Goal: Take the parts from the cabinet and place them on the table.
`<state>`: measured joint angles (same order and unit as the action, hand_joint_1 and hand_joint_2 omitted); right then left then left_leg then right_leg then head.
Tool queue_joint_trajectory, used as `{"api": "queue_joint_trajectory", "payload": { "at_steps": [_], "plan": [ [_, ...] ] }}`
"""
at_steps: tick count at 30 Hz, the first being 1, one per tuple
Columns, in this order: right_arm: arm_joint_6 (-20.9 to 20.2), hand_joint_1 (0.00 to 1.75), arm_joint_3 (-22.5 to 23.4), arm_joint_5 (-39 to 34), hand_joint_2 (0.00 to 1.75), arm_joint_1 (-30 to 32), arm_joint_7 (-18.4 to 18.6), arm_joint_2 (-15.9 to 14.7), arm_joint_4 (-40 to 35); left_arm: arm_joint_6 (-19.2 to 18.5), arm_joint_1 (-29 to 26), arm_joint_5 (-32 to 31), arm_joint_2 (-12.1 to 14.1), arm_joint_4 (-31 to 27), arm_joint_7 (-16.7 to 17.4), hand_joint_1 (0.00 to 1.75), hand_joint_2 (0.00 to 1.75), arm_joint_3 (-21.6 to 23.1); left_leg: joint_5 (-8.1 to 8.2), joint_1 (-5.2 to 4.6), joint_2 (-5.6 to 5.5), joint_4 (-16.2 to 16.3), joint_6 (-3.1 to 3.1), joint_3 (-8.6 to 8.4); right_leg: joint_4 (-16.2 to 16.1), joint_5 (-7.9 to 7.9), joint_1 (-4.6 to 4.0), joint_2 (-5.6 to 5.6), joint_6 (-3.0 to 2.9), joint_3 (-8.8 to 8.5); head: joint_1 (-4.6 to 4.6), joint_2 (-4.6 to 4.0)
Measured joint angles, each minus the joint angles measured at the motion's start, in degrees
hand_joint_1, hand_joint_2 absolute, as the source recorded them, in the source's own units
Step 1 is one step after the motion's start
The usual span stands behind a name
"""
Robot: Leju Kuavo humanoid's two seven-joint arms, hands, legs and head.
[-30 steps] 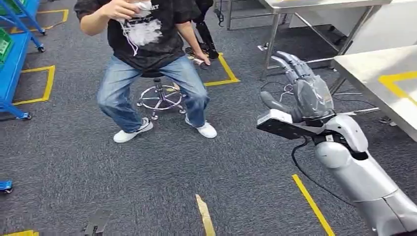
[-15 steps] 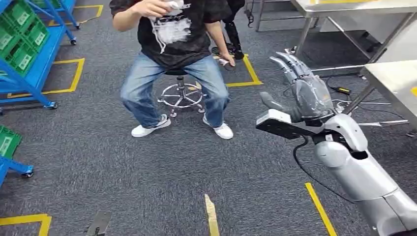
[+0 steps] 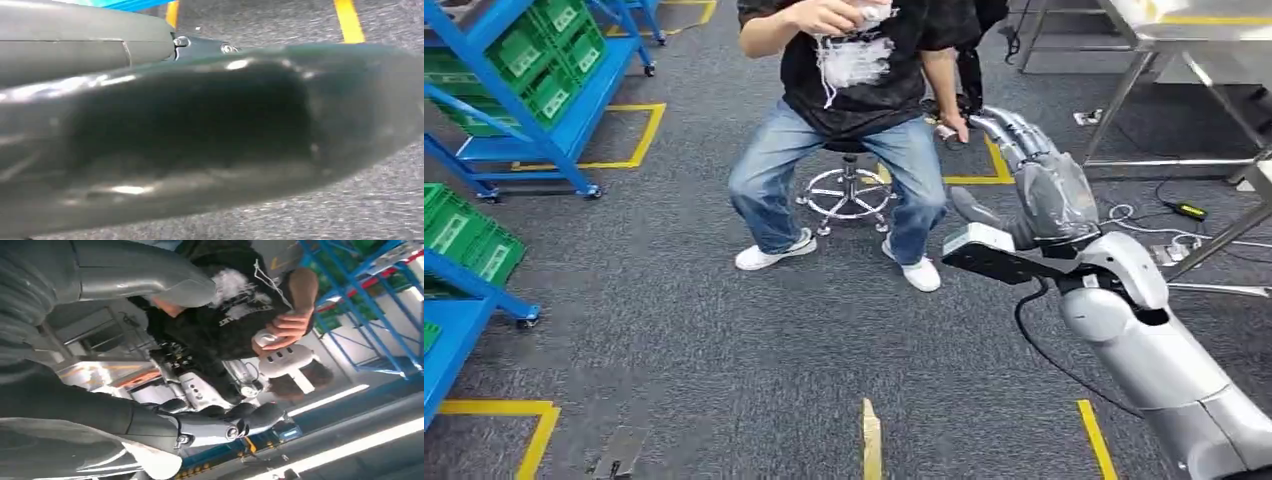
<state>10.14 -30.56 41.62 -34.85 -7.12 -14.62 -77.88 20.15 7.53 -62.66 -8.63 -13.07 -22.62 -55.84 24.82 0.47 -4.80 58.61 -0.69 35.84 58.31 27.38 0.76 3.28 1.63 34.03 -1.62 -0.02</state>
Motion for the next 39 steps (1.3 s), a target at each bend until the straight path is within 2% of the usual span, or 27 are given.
{"api": "queue_joint_trajectory", "payload": {
  "at_steps": [2,3,4,5,7,8,9,10,12,13,14,18,19,20,22,23,24,25,27,28,29,32,34,35,37,38,39],
  "plan": [
    [0.0,0.0,-0.02,0.0,1.75,-0.12,-0.09,0.0,0.0,0.0,-0.23,0.0,0.02,0.0,0.0,0.0,0.0,0.0,-0.14,-0.05,-0.96,-0.28,0.76,0.01,-0.19,-0.09,0.14,-0.85,-0.66,-0.16,-0.09,0.02],
    [0.0,0.0,0.0,0.0,1.75,-0.25,-0.09,0.0,0.0,0.0,-0.26,0.0,0.28,0.0,0.0,0.0,0.0,0.0,0.38,-0.08,-0.17,0.15,0.93,0.07,-0.67,-0.35,0.53,-1.64,-1.09,-0.5,0.02,0.0],
    [0.02,0.0,0.04,0.0,1.75,-0.24,-0.09,0.0,0.0,0.0,-0.21,0.0,0.07,0.0,0.0,0.0,0.0,0.0,1.75,-0.29,1.84,1.86,1.22,0.74,-0.78,-0.3,0.53,-2.05,-1.51,-0.66,-0.64,0.0],
    [0.0,0.0,0.02,0.0,1.75,-0.29,-0.11,0.0,0.0,0.0,-0.09,0.0,0.09,0.0,0.0,0.0,0.0,0.0,3.75,-0.17,3.06,5.36,1.51,2.28,-0.77,-0.26,0.47,-2.63,-1.74,-0.71,-0.83,0.0],
    [0.0,0.0,-0.02,0.0,1.75,-0.14,-0.11,0.0,0.0,0.0,0.05,0.0,0.07,0.0,0.0,0.0,0.0,0.0,7.69,0.06,4.04,14.67,1.91,6.51,-0.73,-0.18,0.32,-3.76,-1.84,-0.74,-0.79,0.0],
    [0.0,0.0,-0.02,0.0,1.75,-0.06,-0.09,0.0,0.02,0.0,-0.04,0.0,0.04,0.0,0.0,0.0,0.0,0.0,8.12,0.1,4.09,17.15,2.02,7.61,-0.72,-0.14,0.3,-4.32,-1.86,-0.75,-0.83,0.0],
    [0.0,0.0,-0.07,0.0,0.0,-0.05,-0.09,0.0,0.02,0.0,-0.12,0.0,0.04,0.0,0.0,0.0,0.0,0.0,7.23,0.1,4.1,16.61,2.04,7.3,-0.7,-0.09,0.27,-4.78,-1.86,-0.8,-0.83,0.0],
    [0.0,0.0,-0.04,-0.07,0.0,-0.08,-0.13,0.0,0.02,0.0,-0.12,0.0,0.04,0.0,0.0,0.0,0.0,0.0,5.09,0.1,4.12,13.48,1.91,5.82,-0.67,-0.02,0.25,-4.89,-1.8,-0.86,-0.85,0.0],
    [0.0,0.0,-0.02,-0.39,0.0,-0.11,-0.53,0.0,0.0,-0.04,-0.14,-0.04,0.09,0.0,-0.24,0.0,0.0,0.02,0.26,-0.01,4.34,3.51,1.28,0.71,-0.68,0.16,0.16,-5.45,-1.52,-1.22,-0.83,0.0],
    [0.0,0.0,-0.02,-0.5,0.0,-0.12,-0.72,0.0,0.0,-0.18,-0.12,-0.13,0.17,0.0,-0.37,0.0,0.0,0.04,0.27,-0.25,4.84,0.27,0.76,-1.02,-0.69,0.27,0.11,-5.74,-1.35,-1.25,-0.77,0.0],
    [0.0,0.0,-0.02,-0.55,0.0,-0.19,-0.77,0.0,0.02,-0.35,-0.05,-0.26,0.15,0.0,-0.7,0.0,0.0,0.07,0.63,-0.46,4.87,-0.75,0.49,-1.36,-0.49,0.39,-0.27,-5.74,-1.04,-0.99,-0.77,0.0],
    [0.02,0.0,-0.06,-0.48,0.0,-0.11,-0.87,0.0,0.0,-1.29,-0.2,-0.39,0.15,0.0,-1.18,0.0,0.0,0.11,0.4,-0.31,4.75,-1.1,-0.54,-1.43,-1.05,0.29,-0.21,-5.88,0.24,-1.27,-0.77,0.02],
    [0.02,0.0,0.0,-0.46,0.0,-0.16,-0.87,-0.02,0.0,-2.01,-0.17,-0.39,0.09,0.0,-1.29,0.0,0.0,0.13,0.23,-0.05,4.75,-1.37,-0.83,-1.66,0.17,1.42,-0.1,-4.91,0.45,-0.34,-0.61,0.0],
    [0.02,0.0,0.0,-0.44,0.0,-0.23,-0.9,-0.04,0.0,-2.56,-0.01,-0.35,0.18,0.0,-1.29,0.0,0.0,0.13,0.24,0.01,4.74,-1.37,-1.14,-1.62,3.25,3.26,-0.07,-4.19,0.54,1.0,-0.5,0.02],
    [0.02,0.0,-0.02,-0.33,0.0,0.18,-0.87,-0.09,0.13,-3.54,0.1,-0.22,0.31,0.0,-1.57,0.0,0.0,0.13,0.32,-0.05,4.65,-1.36,-1.36,-1.59,13.37,7.44,-0.05,-3.55,0.77,5.87,-0.48,0.0],
    [0.0,0.0,-0.02,-0.26,0.0,0.45,-0.88,-0.09,0.2,-4.26,0.02,-0.18,0.35,0.0,-1.79,0.0,0.0,0.13,0.36,-0.09,4.52,-1.33,-1.41,-1.6,16.62,8.24,-0.06,-3.51,0.87,7.69,-0.44,0.0],
    [0.02,0.0,-0.02,-0.2,0.0,0.73,-0.87,-0.09,0.2,-4.83,-0.05,-0.11,0.35,0.0,-1.97,0.0,0.0,0.13,0.38,-0.09,4.4,-1.32,-1.42,-1.64,17.17,7.66,-0.06,-3.51,0.87,8.29,-0.5,0.0],
    [0.02,0.0,-0.02,-0.09,0.0,0.93,-0.87,-0.09,0.2,-5.11,-0.05,-0.07,0.35,0.0,-2.01,0.0,0.0,0.13,0.45,-0.09,4.27,-1.28,-1.39,-1.7,15.23,5.82,-0.06,-3.51,0.86,7.54,-0.46,0.0],
    [0.22,0.0,0.0,0.15,0.0,0.96,-0.9,-0.09,0.17,-5.16,-0.01,-0.02,0.35,0.0,-2.01,0.0,0.0,0.13,0.78,-0.06,3.99,-0.99,-1.08,-1.94,4.21,-0.28,0.02,-3.5,0.63,2.44,-0.46,0.0],
    [0.35,0.0,0.02,0.17,0.0,0.98,-0.92,-0.09,0.17,-5.16,-0.02,-0.02,0.37,0.0,-2.01,0.0,0.0,0.13,1.04,-0.06,3.94,-0.78,-0.82,-1.98,0.32,-0.77,0.04,-3.35,0.46,0.68,-0.48,0.0],
    [0.39,0.0,0.0,0.2,0.0,1.0,-0.94,-0.09,0.2,-5.16,0.05,-0.02,0.42,0.0,-2.03,0.0,0.0,0.13,1.18,-0.49,3.88,-0.42,-0.52,-1.57,-0.47,-0.04,-0.17,-3.24,0.34,-0.6,-0.42,0.0],
    [0.55,0.0,0.07,0.33,0.0,1.5,-0.98,-0.09,0.17,-5.31,-0.04,-0.02,0.48,0.0,-2.03,0.0,0.0,0.13,0.95,-0.25,3.8,-0.51,0.1,-1.45,-0.21,0.03,-0.37,-3.12,-0.43,-0.14,-0.48,0.0],
    [0.61,0.0,0.28,0.37,0.0,1.45,-0.98,-0.13,0.15,-5.31,-0.03,-0.02,0.64,0.0,-2.03,0.0,0.0,0.13,2.02,-0.23,3.99,0.53,0.73,-1.17,-0.73,-0.27,0.16,-3.26,-1.19,-0.55,-0.55,0.02],
    [0.63,0.0,0.35,0.37,0.0,1.41,-1.03,-0.13,0.15,-5.31,0.01,-0.02,0.55,0.0,-2.03,0.0,0.0,0.15,3.58,-0.19,4.09,3.11,1.01,-0.04,-0.76,-0.18,0.19,-3.33,-1.53,-0.68,-0.83,0.02],
    [0.61,0.0,0.37,0.39,0.0,1.64,-1.03,-0.13,0.15,-5.31,0.02,-0.07,0.55,0.0,-2.03,0.0,0.0,0.17,7.98,0.05,4.11,13.13,1.46,4.67,-0.74,0.04,0.15,-3.44,-1.85,-0.86,-0.79,0.0],
    [0.61,0.0,0.37,0.39,0.0,1.81,-1.03,-0.13,0.15,-5.27,-0.08,-0.07,0.55,0.0,-2.03,0.0,0.0,0.17,9.02,0.05,4.12,16.76,1.54,6.55,-0.72,0.11,0.15,-3.45,-1.89,-0.92,-0.85,0.0],
    [0.59,0.0,0.39,0.39,0.0,2.03,-1.03,-0.13,0.15,-5.22,-0.18,-0.07,0.55,0.0,-2.03,0.0,0.0,0.17,8.59,0.06,4.12,17.85,1.57,7.29,-0.71,0.22,0.15,-3.44,-1.9,-1.06,-0.83,0.0]
  ]
}}
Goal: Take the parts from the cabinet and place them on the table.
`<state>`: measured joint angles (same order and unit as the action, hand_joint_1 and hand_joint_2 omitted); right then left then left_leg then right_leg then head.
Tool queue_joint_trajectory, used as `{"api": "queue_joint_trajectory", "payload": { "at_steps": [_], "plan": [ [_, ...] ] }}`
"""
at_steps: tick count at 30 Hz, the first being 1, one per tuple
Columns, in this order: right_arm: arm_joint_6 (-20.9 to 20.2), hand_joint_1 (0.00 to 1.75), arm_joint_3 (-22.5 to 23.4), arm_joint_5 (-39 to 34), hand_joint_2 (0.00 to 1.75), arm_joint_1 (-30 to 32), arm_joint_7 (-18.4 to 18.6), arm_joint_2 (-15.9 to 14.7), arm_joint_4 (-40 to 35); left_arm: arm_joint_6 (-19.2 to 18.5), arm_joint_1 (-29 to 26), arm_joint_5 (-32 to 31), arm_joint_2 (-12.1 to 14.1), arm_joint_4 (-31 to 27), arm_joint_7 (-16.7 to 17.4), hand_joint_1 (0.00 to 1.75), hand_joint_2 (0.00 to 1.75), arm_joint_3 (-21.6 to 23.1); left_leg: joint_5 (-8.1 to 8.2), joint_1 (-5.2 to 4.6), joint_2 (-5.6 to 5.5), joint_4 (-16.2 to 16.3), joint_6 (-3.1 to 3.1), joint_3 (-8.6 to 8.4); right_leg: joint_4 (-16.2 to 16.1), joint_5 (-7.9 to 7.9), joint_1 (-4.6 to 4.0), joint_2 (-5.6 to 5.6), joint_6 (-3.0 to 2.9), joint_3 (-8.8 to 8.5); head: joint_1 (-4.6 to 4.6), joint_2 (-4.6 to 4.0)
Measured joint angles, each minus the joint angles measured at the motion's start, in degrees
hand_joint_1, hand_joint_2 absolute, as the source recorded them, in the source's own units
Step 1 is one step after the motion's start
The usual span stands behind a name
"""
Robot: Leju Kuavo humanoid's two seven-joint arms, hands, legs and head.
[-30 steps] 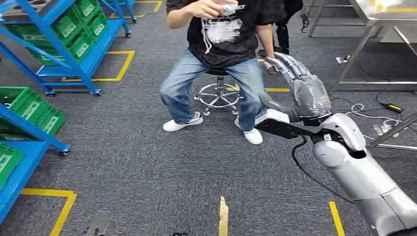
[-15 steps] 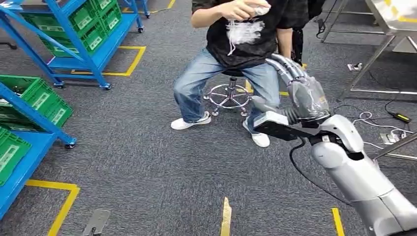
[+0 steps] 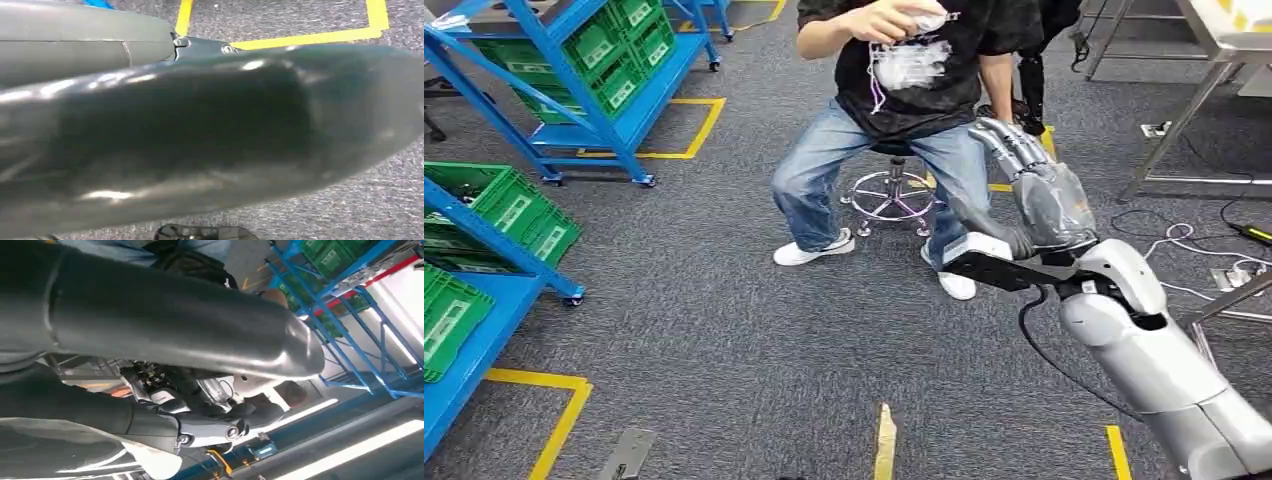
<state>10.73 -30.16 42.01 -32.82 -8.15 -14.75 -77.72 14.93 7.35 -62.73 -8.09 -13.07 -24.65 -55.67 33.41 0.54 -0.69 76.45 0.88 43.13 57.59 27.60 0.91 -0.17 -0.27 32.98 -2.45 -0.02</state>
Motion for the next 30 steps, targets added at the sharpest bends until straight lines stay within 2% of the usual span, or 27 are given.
{"api": "queue_joint_trajectory", "payload": {
  "at_steps": [1,2,3,4,5,6,7,9,10,11,12,13,14,15,16,17,19,21,24,25,26,27,29,30],
  "plan": [
    [0.0,0.0,0.0,0.02,0.0,0.16,0.0,0.0,0.0,0.07,-0.03,0.0,0.0,0.0,0.0,0.0,0.0,0.02,-1.63,0.0,0.0,-1.33,-0.09,-0.48,0.01,0.13,0.0,0.01,0.04,-0.22,0.0,0.02],
    [0.0,0.0,0.04,0.02,0.0,0.18,0.0,0.0,0.0,0.09,-0.01,0.0,0.02,0.0,0.0,0.0,0.0,0.02,-3.95,0.0,0.01,-4.56,-0.26,-1.79,0.03,0.31,0.0,0.02,0.09,-0.48,0.0,0.0],
    [0.0,0.0,0.09,0.04,0.0,0.16,0.0,0.0,0.0,0.11,0.0,0.0,0.04,0.0,0.0,0.0,0.0,0.04,-7.18,-0.02,0.04,-10.13,-0.57,-4.25,0.03,0.56,0.0,0.02,0.28,-0.94,0.0,0.0],
    [0.0,0.0,0.11,0.09,0.0,0.16,0.0,0.0,-0.02,0.11,-0.02,0.0,0.04,0.0,0.0,0.0,0.0,0.07,-9.72,-0.06,0.25,-15.35,-0.95,-6.54,-0.02,0.87,0.0,0.01,0.46,-1.26,0.0,0.0],
    [0.0,0.0,0.11,0.13,0.0,0.13,0.0,0.0,0.0,0.11,0.05,0.0,0.09,0.0,0.0,0.0,0.0,0.07,-8.87,-0.44,0.43,-16.65,-1.1,-7.4,0.11,1.09,-0.37,0.01,0.8,-1.26,0.07,0.0],
    [0.0,0.0,0.11,0.13,0.0,0.14,0.02,0.0,0.0,0.11,0.14,-0.07,0.04,0.0,0.0,0.0,0.0,0.11,-8.39,-0.44,0.47,-18.05,-1.35,-7.67,0.22,1.13,-0.41,0.08,1.03,-0.9,0.07,0.0],
    [-0.02,0.0,0.13,0.11,0.0,0.2,0.02,0.0,0.0,0.13,0.18,-0.07,0.04,0.0,0.04,0.0,0.0,0.22,-8.33,-0.52,0.44,-17.79,-1.38,-7.45,0.05,1.08,-0.36,0.01,1.29,-0.79,0.18,0.02],
    [0.0,0.0,0.2,0.11,0.0,0.2,0.0,0.0,-0.02,0.15,0.01,-0.07,0.02,0.0,0.04,0.0,0.0,0.39,-8.26,-0.5,0.35,-18.16,-1.92,-7.65,-0.28,1.23,-0.31,-0.15,2.0,-1.18,0.07,0.0],
    [0.02,0.0,0.33,0.13,0.0,0.26,0.0,0.0,-0.18,0.15,-0.02,-0.07,-0.07,0.0,0.04,0.0,0.0,0.44,-8.43,-0.06,0.37,-18.68,-2.25,-8.12,0.08,1.9,-0.16,-0.08,2.27,-0.62,0.09,0.02],
    [0.02,0.0,0.44,0.11,0.0,0.05,-0.02,0.0,-0.2,0.17,0.1,-0.07,-0.07,0.0,0.04,0.0,0.0,0.5,-8.3,-0.06,0.35,-18.72,-2.69,-8.28,2.49,3.25,-0.25,0.01,2.4,0.29,0.31,0.0],
    [0.02,0.0,0.5,0.11,0.0,-0.01,-0.02,0.0,-0.18,0.2,0.23,-0.07,0.04,0.0,0.04,0.0,0.0,0.5,-8.2,-0.06,0.34,-18.72,-2.9,-8.29,6.54,5.0,-0.22,0.03,2.53,2.33,0.44,0.0],
    [0.02,0.0,0.52,0.11,0.0,0.16,-0.02,-0.04,-0.17,0.2,0.25,-0.07,0.02,0.0,0.02,0.0,0.0,0.5,-8.1,-0.11,0.33,-18.71,-3.04,-8.33,11.66,7.06,-0.2,0.07,2.7,5.12,0.42,0.0],
    [0.02,0.0,0.55,0.11,0.0,0.35,0.07,-0.09,-0.15,0.2,0.21,-0.07,0.02,0.0,0.04,0.0,0.0,0.5,-8.02,-0.17,0.3,-18.66,-3.16,-8.33,16.01,8.47,-0.21,0.05,2.83,7.7,0.46,0.0],
    [0.02,0.0,0.52,0.11,0.0,0.56,0.04,-0.09,-0.13,0.2,0.1,-0.07,0.02,0.0,0.04,0.0,0.0,0.5,-7.89,-0.19,0.26,-18.6,-3.18,-8.38,18.5,8.53,-0.22,0.08,2.89,9.52,0.44,0.02],
    [0.02,0.0,0.52,0.11,0.0,0.7,0.02,-0.09,-0.13,0.2,0.03,-0.07,-0.02,0.0,0.04,0.0,0.0,0.52,-7.71,-0.2,0.21,-18.57,-3.15,-8.59,17.77,6.96,-0.22,0.07,2.87,9.76,0.44,0.0],
    [0.02,0.0,0.52,0.11,0.0,0.73,0.02,-0.09,-0.13,0.2,0.02,-0.07,-0.04,0.0,0.04,0.0,0.0,0.52,-7.46,-0.2,0.13,-18.55,-3.1,-8.91,14.39,4.17,-0.22,0.07,2.77,8.57,0.46,0.02],
    [0.02,0.0,0.59,0.11,0.0,0.67,0.0,-0.11,-0.15,0.2,0.05,-0.07,-0.07,0.0,0.04,0.0,0.0,0.55,-6.76,-0.19,-0.01,-18.4,-2.74,-9.82,3.38,-2.13,-0.22,0.07,2.36,3.65,0.46,0.0],
    [0.02,0.0,0.59,0.13,0.0,0.62,0.0,-0.11,-0.13,0.2,0.19,-0.09,-0.05,0.0,0.04,0.0,0.0,0.57,-6.37,-0.57,-0.15,-17.95,-2.24,-9.64,0.21,-1.11,-0.42,0.22,1.85,1.47,0.44,0.0],
    [0.07,0.0,0.61,0.15,0.0,0.87,0.0,-0.13,-0.13,0.13,0.05,-0.13,-0.04,0.0,0.04,0.0,0.0,0.7,-6.42,-0.41,-0.13,-18.31,-1.51,-9.65,0.51,-0.8,-0.6,0.32,1.13,1.73,0.26,0.02],
    [0.09,0.0,0.68,0.15,0.0,0.84,0.0,-0.13,-0.2,0.13,0.1,-0.13,0.15,-0.02,0.04,0.0,0.0,0.79,-5.84,-0.39,-0.1,-18.01,-1.12,-9.63,-0.06,-0.94,-0.01,0.22,0.76,1.17,0.35,0.02],
    [0.13,0.0,0.79,0.15,0.0,0.79,0.0,-0.13,-0.26,0.09,0.11,-0.15,0.09,0.0,0.04,0.0,0.0,0.83,-5.02,-0.41,0.05,-16.47,-0.8,-9.16,-0.19,-0.59,-0.02,0.2,0.23,0.83,0.11,0.0],
    [0.11,0.0,0.79,0.15,0.0,0.69,-0.02,-0.13,-0.31,0.04,0.12,-0.17,0.02,0.0,0.04,0.0,0.0,0.85,-3.43,-0.27,0.07,-13.03,-0.52,-7.58,-0.19,-0.38,0.0,0.11,-0.06,0.57,-0.04,0.0],
    [0.11,0.0,0.61,0.15,0.0,0.85,-0.02,-0.13,-0.31,-0.2,0.09,-0.2,0.04,0.0,0.04,0.0,0.0,0.87,0.15,-0.03,0.12,-3.21,-0.11,-2.49,-0.17,0.17,-0.02,0.09,-0.18,0.0,0.02,0.0],
    [0.09,0.0,0.61,0.15,0.0,0.96,0.0,-0.13,-0.28,-0.35,-0.03,-0.2,0.04,0.0,0.04,0.0,0.0,0.87,0.63,-0.01,0.12,-0.15,-0.04,-0.67,-0.16,0.45,-0.02,0.09,-0.16,-0.33,-0.06,0.02]
  ]
}}
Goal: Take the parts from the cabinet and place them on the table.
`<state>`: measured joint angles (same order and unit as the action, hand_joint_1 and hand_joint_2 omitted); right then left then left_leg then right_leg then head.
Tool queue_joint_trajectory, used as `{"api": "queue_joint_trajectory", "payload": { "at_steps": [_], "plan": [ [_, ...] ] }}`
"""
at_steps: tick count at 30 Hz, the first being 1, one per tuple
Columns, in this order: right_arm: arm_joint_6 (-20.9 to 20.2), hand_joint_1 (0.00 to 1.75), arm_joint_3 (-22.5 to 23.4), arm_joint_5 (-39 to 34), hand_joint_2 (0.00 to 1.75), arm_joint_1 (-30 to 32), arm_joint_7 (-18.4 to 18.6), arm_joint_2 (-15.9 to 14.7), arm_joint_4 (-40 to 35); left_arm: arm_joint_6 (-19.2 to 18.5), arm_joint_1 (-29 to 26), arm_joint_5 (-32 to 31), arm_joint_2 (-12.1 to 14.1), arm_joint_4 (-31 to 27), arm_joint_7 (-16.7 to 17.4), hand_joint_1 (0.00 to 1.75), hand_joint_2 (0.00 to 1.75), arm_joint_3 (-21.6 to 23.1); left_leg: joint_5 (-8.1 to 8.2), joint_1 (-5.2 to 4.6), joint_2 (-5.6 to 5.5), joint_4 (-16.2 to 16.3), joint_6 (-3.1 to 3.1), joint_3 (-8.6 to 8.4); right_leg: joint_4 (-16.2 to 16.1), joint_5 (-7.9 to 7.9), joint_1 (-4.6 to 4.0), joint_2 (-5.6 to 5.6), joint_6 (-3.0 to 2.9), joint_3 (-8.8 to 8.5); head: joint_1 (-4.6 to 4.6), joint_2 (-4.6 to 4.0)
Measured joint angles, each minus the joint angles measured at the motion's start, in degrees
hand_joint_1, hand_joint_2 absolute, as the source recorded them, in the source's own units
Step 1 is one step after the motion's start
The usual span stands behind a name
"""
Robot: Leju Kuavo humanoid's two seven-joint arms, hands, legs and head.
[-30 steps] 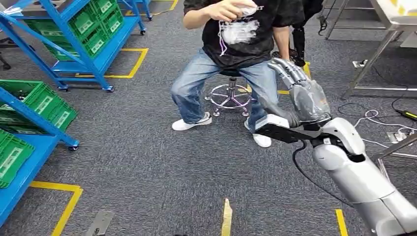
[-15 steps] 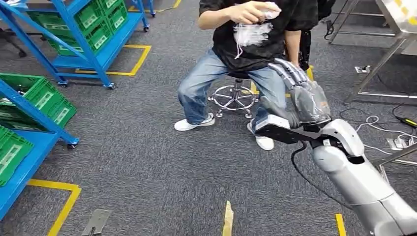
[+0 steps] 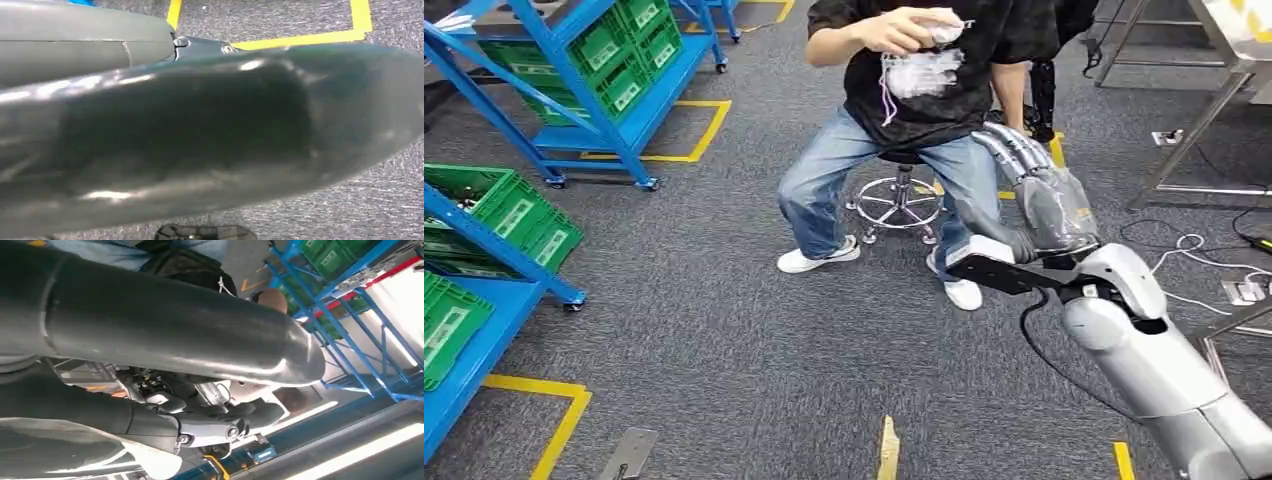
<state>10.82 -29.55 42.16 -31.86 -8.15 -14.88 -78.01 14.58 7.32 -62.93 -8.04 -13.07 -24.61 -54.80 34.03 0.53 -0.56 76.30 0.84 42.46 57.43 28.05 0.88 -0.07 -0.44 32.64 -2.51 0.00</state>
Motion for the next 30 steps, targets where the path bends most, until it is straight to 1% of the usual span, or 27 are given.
{"api": "queue_joint_trajectory", "payload": {
  "at_steps": [1,2,4,5,6,7,8,9,10,11,12,13,15,16,17,18,19,20,21,22,23,24,25,26,27,29,30],
  "plan": [
    [0.0,0.0,0.0,0.0,0.0,0.1,0.0,0.0,0.0,-0.04,-0.12,0.0,0.0,0.0,0.0,0.0,0.0,0.0,-1.1,0.02,0.01,0.22,0.0,0.58,0.0,0.33,0.0,0.03,0.06,-0.51,0.04,0.0],
    [-0.02,0.0,0.0,0.0,0.0,0.14,-0.02,0.0,0.0,-0.04,-0.15,0.0,0.02,0.0,0.0,0.0,0.0,0.0,-2.87,0.03,0.02,-1.28,-0.07,0.11,0.0,0.63,0.0,0.06,0.11,-0.97,0.02,-0.02],
    [-0.02,0.0,0.0,0.02,0.0,0.12,-0.02,0.0,-0.02,-0.02,-0.11,0.0,0.13,0.0,0.0,0.0,0.0,0.02,-10.16,0.01,0.07,-12.32,-0.63,-4.18,-0.01,1.75,0.0,0.06,0.52,-2.69,0.02,-0.02],
    [0.0,0.0,0.02,0.04,0.0,0.15,-0.04,0.0,0.0,0.0,-0.17,0.0,0.15,0.0,0.0,0.0,0.0,0.02,-11.0,-0.11,0.23,-15.48,-0.93,-5.6,-0.15,2.22,0.01,0.0,0.76,-2.43,0.09,-0.02],
    [0.0,0.0,0.02,0.07,0.0,0.02,-0.09,0.0,0.0,0.02,-0.09,0.0,0.2,0.0,0.0,0.0,0.0,0.02,-9.82,-0.49,0.37,-16.43,-1.18,-6.27,-0.07,2.59,-0.34,0.11,1.27,-2.96,0.09,-0.02],
    [0.02,0.0,0.04,0.15,0.0,0.06,-0.13,0.0,-0.02,0.09,0.06,0.0,0.17,0.0,0.0,0.0,0.0,0.04,-8.86,-0.49,0.46,-17.44,-1.47,-6.58,-0.14,2.61,-0.33,0.09,1.52,-2.71,-0.02,0.0],
    [0.02,0.0,0.07,0.2,0.0,0.16,-0.11,0.0,-0.02,0.13,-0.04,0.0,0.2,0.0,0.02,0.0,0.0,0.09,-8.73,-0.53,0.41,-17.68,-1.7,-6.43,-0.13,2.33,-0.29,0.05,1.94,-3.03,0.18,-0.02],
    [0.02,0.0,0.11,0.17,0.0,0.2,-0.13,0.0,-0.04,0.13,-0.15,0.0,0.2,0.0,0.02,0.0,0.0,0.11,-8.34,-0.54,0.41,-17.83,-2.22,-6.67,-0.11,2.19,-0.28,0.01,2.32,-3.2,0.0,-0.02],
    [0.02,0.0,0.22,0.17,0.0,0.18,-0.13,-0.02,-0.04,0.13,-0.22,0.0,0.17,0.0,0.04,0.0,0.0,0.11,-8.61,-0.24,0.34,-18.14,-2.52,-7.5,-0.04,2.62,-0.27,-0.03,2.57,-3.32,0.09,0.0],
    [0.04,0.0,0.35,0.15,0.0,0.12,-0.13,-0.02,-0.04,0.3,-0.23,0.0,0.17,0.0,0.15,0.0,0.0,0.15,-8.54,-0.1,0.32,-18.37,-2.65,-8.08,1.42,3.0,-0.23,0.01,2.72,-2.53,0.28,-0.02],
    [0.02,0.0,0.33,0.15,0.0,-0.14,-0.17,0.0,-0.04,0.72,-0.09,0.0,0.22,0.0,0.59,0.0,0.0,0.15,-8.33,-0.09,0.29,-18.43,-2.98,-8.4,4.1,3.56,-0.23,0.01,2.81,-1.11,0.39,0.0],
    [0.0,0.0,0.35,0.17,0.0,-0.25,-0.17,-0.02,-0.04,1.59,0.13,0.0,0.26,0.0,1.42,0.0,0.0,0.15,-7.99,-0.11,0.25,-18.42,-3.31,-8.56,9.57,5.18,-0.2,0.01,2.92,2.22,0.48,-0.02],
    [-0.04,0.0,0.35,0.15,0.0,0.2,-0.09,-0.02,0.0,2.54,0.03,0.04,0.2,0.0,2.1,0.0,0.0,0.15,-7.27,-0.26,0.17,-18.41,-3.36,-9.1,17.03,8.52,-0.23,0.01,3.04,7.67,0.44,-0.02],
    [-0.07,0.0,0.28,0.15,0.0,0.37,-0.11,-0.02,0.0,2.76,-0.1,0.04,0.17,0.0,2.19,0.0,0.0,0.13,-6.84,-0.33,0.13,-18.39,-3.36,-9.57,17.89,8.08,-0.25,0.02,2.98,9.35,0.5,0.0],
    [-0.07,0.0,0.31,0.15,0.0,0.42,-0.11,-0.02,0.0,2.86,-0.14,0.04,0.09,0.0,2.19,0.0,0.0,0.13,-6.41,-0.41,0.07,-18.39,-3.32,-10.15,16.13,6.0,-0.26,0.02,2.89,9.38,0.44,-0.02],
    [-0.07,0.0,0.33,0.15,0.0,0.38,-0.11,-0.02,0.0,2.91,-0.09,0.04,0.04,0.0,2.19,0.0,0.0,0.13,-5.91,-0.48,-0.01,-18.39,-3.29,-10.83,12.3,2.67,-0.28,0.02,2.69,8.41,0.5,0.0],
    [-0.07,0.0,0.37,0.15,0.0,0.33,-0.11,-0.02,0.0,2.93,-0.03,0.04,-0.02,0.0,2.19,0.0,0.0,0.13,-5.34,-0.55,-0.06,-18.39,-3.19,-11.71,6.78,-1.56,-0.34,0.03,2.31,6.61,0.5,-0.02],
    [-0.07,0.0,0.39,0.15,0.0,0.31,-0.11,-0.02,0.0,2.97,-0.06,0.04,-0.09,0.0,2.19,0.0,0.0,0.13,-4.76,-0.56,-0.08,-18.44,-3.03,-12.33,2.03,-4.67,-0.44,0.07,1.88,5.3,0.53,-0.02],
    [-0.11,0.0,0.33,0.15,0.0,0.38,-0.11,-0.02,0.09,3.0,0.04,0.04,-0.26,0.0,2.19,0.0,0.0,0.13,-4.68,-0.62,-0.13,-18.39,-2.78,-12.42,2.41,-3.26,-0.83,0.18,1.68,5.45,-0.06,-0.02],
    [-0.2,0.0,0.28,0.22,0.0,0.1,-0.09,-0.02,0.09,3.04,0.19,0.02,-0.17,0.0,2.19,0.0,0.0,0.13,-4.47,-0.5,-0.12,-18.34,-2.33,-11.87,0.49,-3.03,-1.05,0.1,1.24,4.16,0.3,0.0],
    [-0.2,0.0,0.35,0.13,0.0,0.26,-0.09,-0.02,0.04,3.02,0.07,0.04,-0.2,0.0,2.23,0.0,0.0,0.13,-4.24,-0.41,-0.12,-18.66,-1.91,-11.91,0.88,-3.4,-1.18,0.11,0.9,4.57,0.22,0.0],
    [-0.18,0.0,0.42,0.15,0.0,0.21,-0.05,-0.02,0.0,3.04,-0.01,0.04,-0.33,0.0,2.21,0.0,0.0,0.13,-4.6,-0.49,-0.05,-17.99,-1.61,-12.31,0.71,-3.26,-1.24,0.08,0.6,4.36,0.41,0.0],
    [-0.15,0.0,0.44,0.15,0.0,0.18,-0.11,-0.02,-0.04,3.04,0.03,0.04,-0.33,0.0,2.21,0.0,0.0,0.13,-4.45,-0.56,-0.04,-18.23,-1.38,-12.68,0.4,-3.26,-0.87,0.14,0.39,3.66,0.33,0.0],
    [-0.13,0.0,0.44,0.15,0.0,0.15,-0.11,-0.02,-0.04,3.06,0.11,0.04,-0.2,0.0,2.21,0.0,0.0,0.13,-4.05,-0.46,0.03,-17.12,-1.11,-12.19,-0.1,-3.27,-0.54,0.0,0.33,2.92,0.31,0.0],
    [-0.13,0.0,0.48,0.15,0.0,0.04,-0.09,-0.02,-0.04,3.08,0.2,0.04,-0.31,0.0,2.19,0.0,0.0,0.13,-3.3,-0.43,0.11,-14.2,-0.71,-11.02,-0.29,-2.99,-0.48,-0.05,-0.07,2.39,0.15,-0.02],
    [-0.15,0.0,0.31,0.15,0.0,0.04,-0.11,-0.02,-0.02,3.08,0.24,0.02,-0.2,0.0,2.19,0.0,0.0,0.15,0.78,-0.05,0.11,-5.59,-0.06,-6.33,-0.26,-2.47,-0.46,-0.07,-0.29,1.95,0.13,0.0],
    [-0.15,0.0,0.26,0.15,0.0,0.11,-0.13,-0.02,-0.02,3.08,0.21,0.02,-0.2,0.0,2.19,0.0,0.0,0.15,2.25,0.02,0.11,-2.12,0.16,-4.08,-0.24,-2.29,-0.46,-0.05,-0.33,1.81,0.2,0.0]
  ]
}}
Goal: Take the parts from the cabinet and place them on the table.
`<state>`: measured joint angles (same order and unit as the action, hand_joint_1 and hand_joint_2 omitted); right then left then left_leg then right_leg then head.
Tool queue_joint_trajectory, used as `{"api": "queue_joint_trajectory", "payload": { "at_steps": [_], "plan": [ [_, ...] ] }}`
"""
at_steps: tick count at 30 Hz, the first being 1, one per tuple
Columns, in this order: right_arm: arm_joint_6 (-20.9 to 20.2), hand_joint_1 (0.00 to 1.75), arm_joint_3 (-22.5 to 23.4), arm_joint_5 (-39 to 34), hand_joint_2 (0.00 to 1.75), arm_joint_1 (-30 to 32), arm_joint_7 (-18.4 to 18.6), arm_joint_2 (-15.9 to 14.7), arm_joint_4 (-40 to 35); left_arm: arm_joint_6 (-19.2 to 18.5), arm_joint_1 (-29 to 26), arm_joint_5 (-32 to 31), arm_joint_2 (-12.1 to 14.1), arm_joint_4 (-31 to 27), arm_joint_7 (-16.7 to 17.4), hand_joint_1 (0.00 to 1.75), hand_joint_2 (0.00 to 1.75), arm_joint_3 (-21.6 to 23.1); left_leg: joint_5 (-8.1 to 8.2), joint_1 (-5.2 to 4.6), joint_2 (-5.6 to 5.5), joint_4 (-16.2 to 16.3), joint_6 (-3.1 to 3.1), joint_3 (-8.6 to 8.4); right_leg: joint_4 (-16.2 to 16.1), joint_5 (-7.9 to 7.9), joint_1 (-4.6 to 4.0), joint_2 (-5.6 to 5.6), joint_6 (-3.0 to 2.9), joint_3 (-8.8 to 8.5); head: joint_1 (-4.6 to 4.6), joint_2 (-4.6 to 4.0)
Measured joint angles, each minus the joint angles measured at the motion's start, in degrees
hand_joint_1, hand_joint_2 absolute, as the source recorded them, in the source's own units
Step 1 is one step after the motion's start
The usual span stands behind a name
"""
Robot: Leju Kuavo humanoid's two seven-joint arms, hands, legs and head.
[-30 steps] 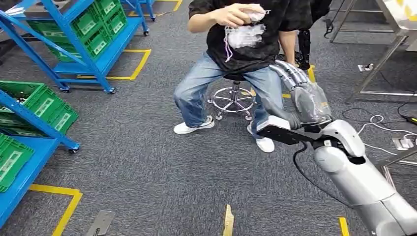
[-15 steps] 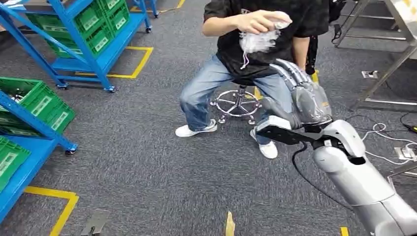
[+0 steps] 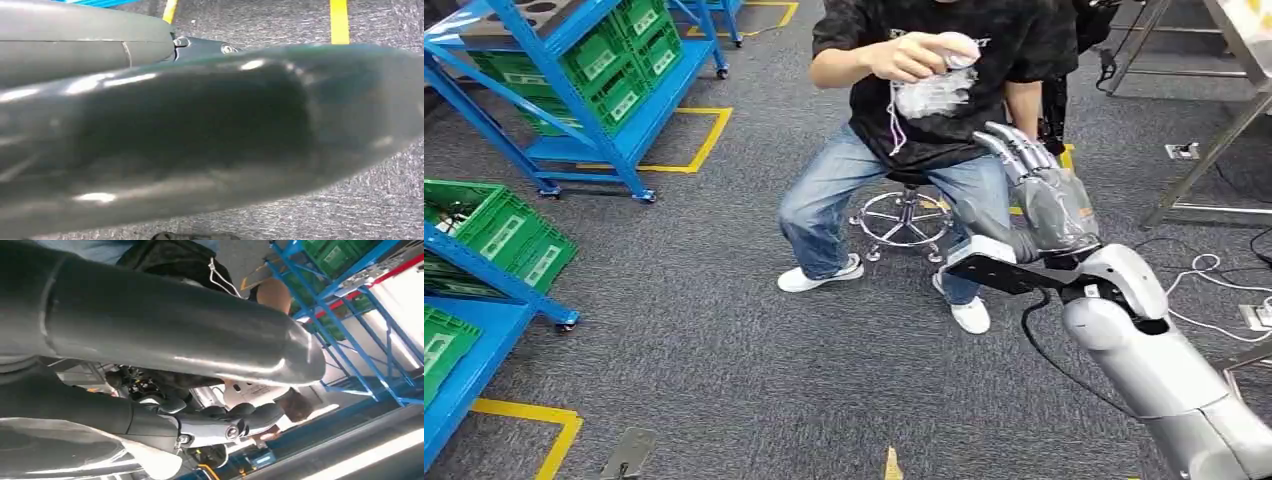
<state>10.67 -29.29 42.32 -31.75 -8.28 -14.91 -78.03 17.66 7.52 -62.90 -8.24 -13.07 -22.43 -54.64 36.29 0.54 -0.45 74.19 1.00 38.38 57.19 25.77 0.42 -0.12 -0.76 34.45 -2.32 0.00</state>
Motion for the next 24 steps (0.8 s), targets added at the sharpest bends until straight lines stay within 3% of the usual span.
{"api": "queue_joint_trajectory", "payload": {
  "at_steps": [1,2,3,5,7,8,10,12,13,15,16,17,18,20,21,22,24],
  "plan": [
    [-0.07,0.0,0.0,-0.07,0.0,0.06,-0.02,0.0,0.0,0.0,-0.07,0.0,0.02,0.0,0.0,0.0,0.0,0.0,0.07,0.04,0.0,1.49,0.17,1.44,0.03,0.16,0.01,0.03,0.0,-0.18,-0.07,-0.02],
    [-0.2,0.0,0.0,-0.24,0.0,0.09,-0.04,0.0,0.0,0.04,-0.13,0.0,0.02,0.0,0.0,0.0,0.0,0.0,-1.41,0.09,0.01,0.39,0.18,1.51,0.06,0.38,0.02,0.08,0.05,-0.45,-0.02,0.0],
    [-0.35,0.0,0.04,-0.59,0.0,0.06,-0.13,0.0,0.0,0.13,-0.15,0.0,0.07,0.0,0.0,0.0,0.0,-0.02,-4.28,0.13,0.01,-2.92,0.07,0.57,0.14,0.61,0.03,0.13,0.13,-0.77,-0.04,0.0],
    [-0.5,0.0,0.04,-0.98,0.0,0.01,-0.65,0.0,0.0,0.33,-0.13,0.0,0.11,0.0,-0.02,0.0,0.0,-0.02,-11.42,0.12,0.16,-13.09,-0.24,-2.85,0.24,1.11,0.06,0.08,0.4,-1.44,-0.07,-0.02],
    [-0.18,0.0,0.0,-0.66,0.0,-0.04,-1.14,0.0,-0.02,0.42,0.1,-0.02,0.07,0.0,-0.04,0.0,0.0,0.0,-9.9,-0.41,1.61,-16.65,-0.89,-2.99,0.34,1.15,-0.22,-0.1,0.82,-1.1,-0.19,0.0],
    [-0.07,0.0,0.04,-0.5,1.75,0.08,-1.11,0.0,-0.02,0.44,0.1,-0.02,0.09,0.0,-0.02,0.0,0.0,0.02,-10.86,-0.59,1.4,-15.85,-1.37,-2.98,0.26,1.32,-0.24,-0.23,1.17,-1.03,0.0,0.0],
    [0.28,0.0,0.0,-0.33,1.75,0.16,-1.27,0.0,-0.04,0.55,-0.11,0.0,0.09,0.0,-0.04,0.0,0.0,0.02,-10.91,-0.61,0.7,-16.05,-2.04,-2.99,0.06,1.5,-0.3,-0.82,1.82,-1.39,0.18,0.0],
    [0.55,0.0,0.13,-0.24,1.75,0.04,-1.27,0.0,-0.33,0.59,-0.02,0.0,0.02,0.0,-0.04,0.0,0.0,0.09,-11.38,-0.12,0.19,-16.78,-2.74,-3.76,2.14,3.56,-0.16,-0.48,2.37,-0.31,0.43,-0.02],
    [0.66,0.0,0.13,-0.2,1.75,-0.1,-1.27,0.0,-0.33,0.63,0.04,0.02,0.11,0.0,-0.04,0.0,0.0,0.11,-11.35,-0.11,-0.12,-16.77,-2.93,-3.73,5.77,5.56,-0.11,-0.28,2.53,1.29,0.55,0.0],
    [0.68,0.0,0.13,-0.17,1.75,0.31,-1.14,-0.02,-0.31,0.74,-0.06,0.02,0.13,0.0,-0.07,0.0,0.0,0.11,-11.29,-0.18,-0.8,-16.75,-3.02,-3.71,15.53,9.51,0.05,-0.06,2.87,6.09,0.55,0.0],
    [0.7,0.0,0.13,-0.17,1.75,0.6,-1.09,-0.02,-0.31,0.74,-0.16,0.04,0.13,0.0,-0.07,0.0,0.0,0.11,-11.27,-0.19,-1.22,-16.72,-3.05,-3.69,18.41,10.12,0.07,-0.03,2.97,7.71,0.59,0.0],
    [0.7,0.0,0.11,-0.17,1.75,0.81,-1.09,-0.02,-0.31,0.74,-0.24,0.04,0.13,0.0,-0.09,0.0,0.0,0.11,-11.26,-0.17,-1.69,-16.7,-3.04,-3.74,18.26,9.12,0.14,-0.03,2.99,7.97,0.55,-0.02],
    [0.68,0.0,0.13,-0.17,1.75,0.79,-1.09,-0.02,-0.31,0.76,-0.24,0.04,0.11,0.0,-0.09,0.0,0.0,0.11,-11.25,-0.15,-2.18,-16.67,-3.01,-3.76,15.56,6.99,0.2,0.0,2.99,6.83,0.63,-0.02],
    [0.7,0.0,0.24,-0.17,1.75,0.59,-1.09,-0.02,-0.35,0.79,-0.15,0.09,0.09,0.0,-0.11,0.0,0.0,0.11,-11.08,-0.04,-3.32,-16.39,-2.77,-3.84,5.14,1.48,0.51,1.12,2.9,1.9,0.57,-0.02],
    [0.7,0.0,0.31,-0.17,1.75,0.54,-1.09,-0.11,-0.48,0.79,-0.13,0.15,0.11,0.0,-0.11,0.0,0.0,0.13,-10.92,0.01,-3.77,-16.18,-2.5,-3.69,1.56,1.33,0.84,3.61,2.87,0.21,0.59,-0.02],
    [0.7,0.0,0.28,-0.15,1.75,0.48,-1.09,-0.15,-0.55,0.83,0.03,0.2,0.13,0.0,-0.13,0.0,0.0,0.13,-10.86,-0.29,-4.29,-15.56,-2.14,-3.21,0.44,1.76,0.99,4.43,2.84,-0.86,0.55,-0.02],
    [0.74,0.0,0.35,-0.2,1.75,0.45,-1.11,-0.39,-0.88,0.85,-0.22,0.26,0.15,0.0,-0.15,0.0,0.0,0.13,-11.25,0.09,-5.25,-15.92,-1.44,-2.87,1.09,1.78,0.61,3.5,2.53,-0.68,0.46,0.0]
  ]
}}
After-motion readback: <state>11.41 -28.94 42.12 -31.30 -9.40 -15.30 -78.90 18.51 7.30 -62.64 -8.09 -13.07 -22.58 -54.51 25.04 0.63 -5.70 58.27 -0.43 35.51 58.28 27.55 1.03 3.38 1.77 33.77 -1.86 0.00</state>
